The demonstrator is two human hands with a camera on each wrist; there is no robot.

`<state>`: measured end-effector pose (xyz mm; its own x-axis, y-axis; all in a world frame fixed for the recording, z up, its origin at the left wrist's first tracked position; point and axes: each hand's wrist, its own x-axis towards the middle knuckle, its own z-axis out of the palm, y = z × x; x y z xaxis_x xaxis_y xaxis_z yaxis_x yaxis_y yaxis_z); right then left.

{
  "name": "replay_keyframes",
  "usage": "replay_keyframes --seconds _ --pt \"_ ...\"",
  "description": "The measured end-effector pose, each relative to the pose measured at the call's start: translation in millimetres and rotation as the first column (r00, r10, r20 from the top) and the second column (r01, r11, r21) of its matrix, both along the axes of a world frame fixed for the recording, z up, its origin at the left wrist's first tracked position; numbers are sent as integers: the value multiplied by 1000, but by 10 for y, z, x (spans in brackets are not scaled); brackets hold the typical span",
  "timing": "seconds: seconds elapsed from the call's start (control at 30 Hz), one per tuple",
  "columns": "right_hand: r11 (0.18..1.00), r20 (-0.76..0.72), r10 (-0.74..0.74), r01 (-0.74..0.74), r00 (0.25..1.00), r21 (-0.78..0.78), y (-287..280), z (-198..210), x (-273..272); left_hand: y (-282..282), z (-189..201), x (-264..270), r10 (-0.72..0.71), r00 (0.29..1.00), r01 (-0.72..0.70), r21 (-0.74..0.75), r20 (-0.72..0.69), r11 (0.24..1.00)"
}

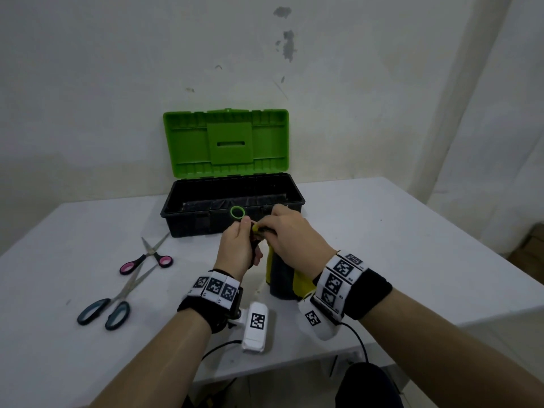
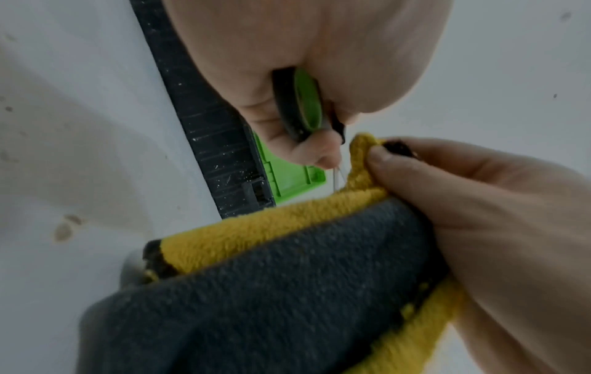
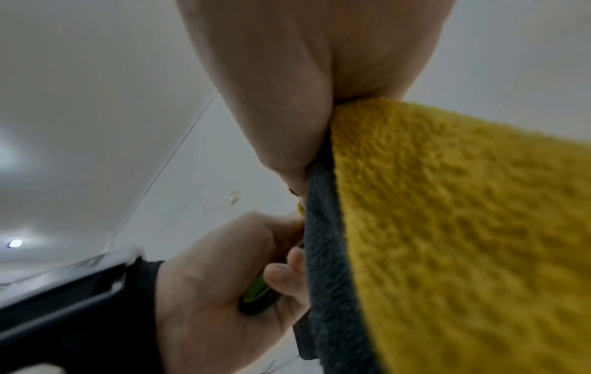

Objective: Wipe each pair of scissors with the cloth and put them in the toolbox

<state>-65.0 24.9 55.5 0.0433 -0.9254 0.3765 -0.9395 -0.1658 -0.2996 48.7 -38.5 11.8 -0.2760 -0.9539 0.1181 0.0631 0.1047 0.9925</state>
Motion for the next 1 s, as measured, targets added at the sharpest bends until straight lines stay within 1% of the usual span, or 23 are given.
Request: replay_keyframes --seconds 0.07,0.17,0.23,0.33,0.37,0.43,0.5,0.57,0.63,0.7,0.73,0.8,0.83,0.87,1.0 --pt "999 22 -34 34 999 2 -18 -15 -7 18 10 -9 -4 1000 4 -10 -5 1000" --pt "991 74 -130 131 989 -22 -27 14 -104 20 9 10 -1 1000 2 -15 22 1000" --pt "993 86 -105 110 991 -44 -3 17 -92 15 -3 21 4 1000 -4 -9 12 1000" --pt "999 42 -14 16 999 -33 41 -61 12 -21 -10 10 9 1000 -9 -7 -25 1000" --pt "1000 38 -16 17 999 -14 53 -94 14 -36 -16 13 18 999 -18 -1 -39 1000" --pt "997 24 -66 65 998 39 52 -128 -44 -89 -39 36 50 997 -49 21 -66 999" --pt "995 25 -86 85 996 43 34 -124 -124 -141 -61 74 80 995 -77 46 -61 996" --pt "996 107 -78 81 991 -22 25 -93 -207 -174 -59 110 86 996 -84 51 -38 995" --pt "990 223 -65 90 973 -106 22 -47 -294 -200 -32 141 86 996 -85 54 -18 995" --pt "982 381 -63 125 922 -140 22 -19 -376 -230 0 173 67 997 -68 57 25 996" --pt "982 478 -61 138 876 -129 12 -23 -413 -248 12 187 46 997 -49 56 55 997" --pt "988 661 -44 133 750 -85 -20 -49 -472 -268 26 211 -14 993 8 45 113 999" --pt "991 714 -45 122 699 -58 -35 -67 -492 -268 29 220 -47 990 42 36 133 998" --pt "993 743 -48 112 667 -36 -43 -77 -505 -266 27 222 -79 987 76 24 142 997" --pt "993 821 -96 110 562 41 -83 -137 -521 -250 -7 238 -157 980 157 13 123 988"
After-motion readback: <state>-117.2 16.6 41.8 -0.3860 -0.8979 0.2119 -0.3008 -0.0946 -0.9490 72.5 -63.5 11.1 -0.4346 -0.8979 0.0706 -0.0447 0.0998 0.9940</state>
